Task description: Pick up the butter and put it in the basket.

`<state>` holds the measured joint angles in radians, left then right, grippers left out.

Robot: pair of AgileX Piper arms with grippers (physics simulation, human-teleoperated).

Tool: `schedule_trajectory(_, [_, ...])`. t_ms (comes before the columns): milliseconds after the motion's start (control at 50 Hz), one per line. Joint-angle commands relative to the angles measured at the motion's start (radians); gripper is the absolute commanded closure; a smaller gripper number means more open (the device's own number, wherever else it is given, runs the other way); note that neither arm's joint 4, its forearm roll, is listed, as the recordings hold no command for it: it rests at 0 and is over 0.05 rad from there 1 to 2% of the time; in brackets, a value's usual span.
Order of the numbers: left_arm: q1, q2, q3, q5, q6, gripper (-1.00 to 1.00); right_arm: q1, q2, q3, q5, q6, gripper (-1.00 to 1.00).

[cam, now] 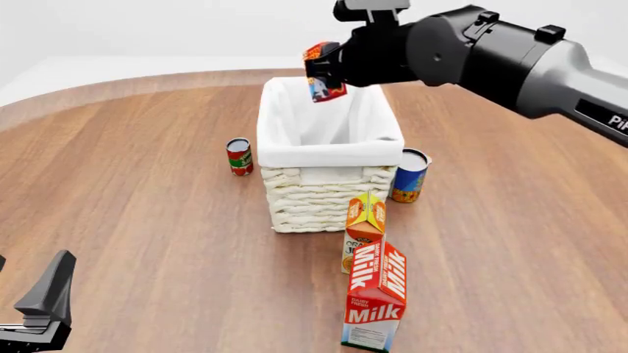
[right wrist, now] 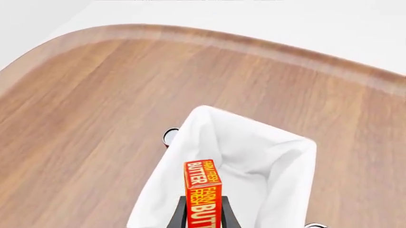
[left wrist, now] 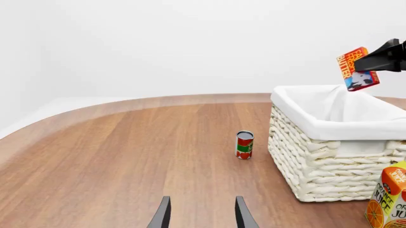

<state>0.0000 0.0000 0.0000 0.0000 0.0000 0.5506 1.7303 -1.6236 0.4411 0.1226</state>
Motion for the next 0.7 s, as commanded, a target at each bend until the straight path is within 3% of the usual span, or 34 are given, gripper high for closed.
schedule_trajectory(20, [0.000,0.000,0.000,0.000,0.000,-1.00,-0.009,0.038,-0.073,0.001,0.008,1.00])
schedule_trajectory(700, [0.000,0.000,0.000,0.000,0.000,-1.00,-0.055,0.192,-0.235,0.027,0.004,1.00])
